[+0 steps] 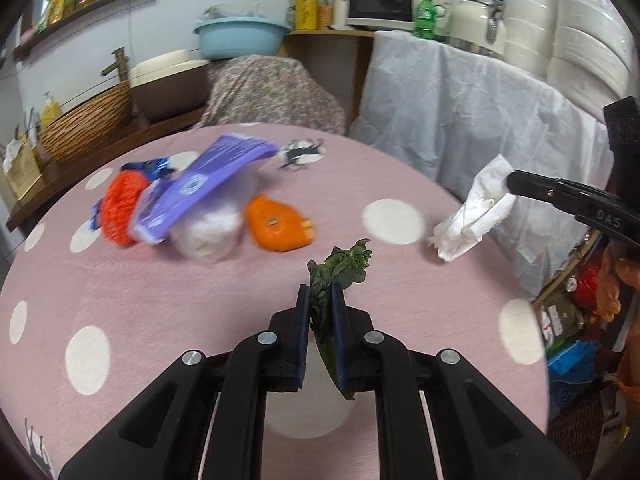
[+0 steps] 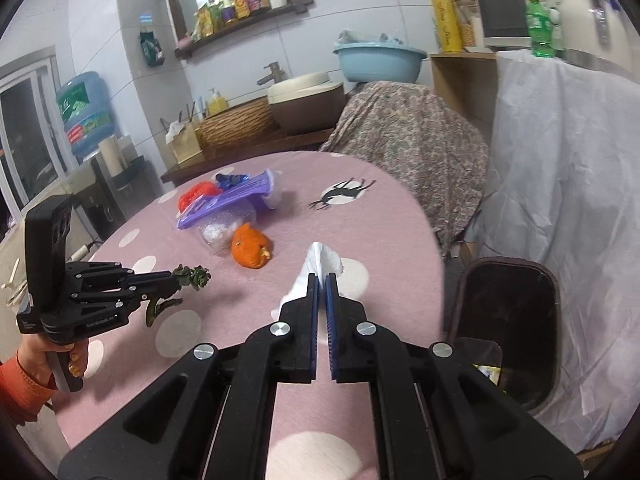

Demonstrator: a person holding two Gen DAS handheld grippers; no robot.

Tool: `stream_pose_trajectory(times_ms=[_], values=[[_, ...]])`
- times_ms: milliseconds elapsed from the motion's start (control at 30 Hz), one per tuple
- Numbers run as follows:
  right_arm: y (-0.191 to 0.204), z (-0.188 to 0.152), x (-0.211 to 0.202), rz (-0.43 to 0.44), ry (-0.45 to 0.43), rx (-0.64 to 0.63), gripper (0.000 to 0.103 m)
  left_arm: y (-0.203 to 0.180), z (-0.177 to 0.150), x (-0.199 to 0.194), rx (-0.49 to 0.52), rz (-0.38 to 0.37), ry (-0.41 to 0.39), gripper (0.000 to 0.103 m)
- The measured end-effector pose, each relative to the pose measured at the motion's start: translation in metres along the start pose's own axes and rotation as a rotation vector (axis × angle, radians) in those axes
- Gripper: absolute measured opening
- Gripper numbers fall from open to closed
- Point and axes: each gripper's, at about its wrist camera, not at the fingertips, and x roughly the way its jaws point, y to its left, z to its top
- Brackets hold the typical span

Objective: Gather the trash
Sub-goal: 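Carry the tissue and green vegetable over the black bin with both tools, then open the right tool to drop the tissue while the left tool drops the vegetable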

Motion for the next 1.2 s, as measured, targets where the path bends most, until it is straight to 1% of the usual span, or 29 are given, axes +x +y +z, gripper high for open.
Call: stream_pose_trajectory(times_ms=[100,267,333,400,533,633,733,1000,1100,1200], values=[[-0.02,0.0,-0.021,-0.03,-0.022,0.027,0.005,-0.026,0.008,0.004,0.034,-0.049,-0.007,0.012],[-0.068,0.002,-0.047,-0.098,-0.042,0.095,0.004,-0.066,0.024,0.016,0.063,-0.131,-0.011,0.012],[-0.086,0.002,-0.051,-0.126,-0.037,0.12,0.004,-0.082,0.031,0.021,0.075,-0.156,-0.016,0.012],[-0.108,0.001,-0.049,-0.181,-0.02,0.136,0.004,-0.098,0.04,0.028,0.082,-0.187,-0.016,0.012],[-0.149,-0.012,-0.028,-0.246,0.04,0.195,0.004,-0.127,0.053,0.039,0.115,-0.215,-0.013,0.012],[-0.182,-0.028,-0.006,-0.264,0.086,0.271,0.004,-0.145,0.061,0.05,0.135,-0.228,-0.004,0.012],[-0.206,-0.044,0.02,-0.277,0.129,0.329,0.004,-0.157,0.068,0.065,0.142,-0.24,0.019,0.012],[-0.247,-0.087,0.096,-0.321,0.245,0.445,0.004,-0.177,0.084,0.106,0.137,-0.229,0.08,0.012],[-0.257,-0.1,0.113,-0.322,0.281,0.474,0.004,-0.181,0.085,0.115,0.152,-0.214,0.093,0.012],[-0.258,-0.109,0.118,-0.325,0.284,0.465,0.005,-0.185,0.088,0.125,0.156,-0.21,0.113,0.012]])
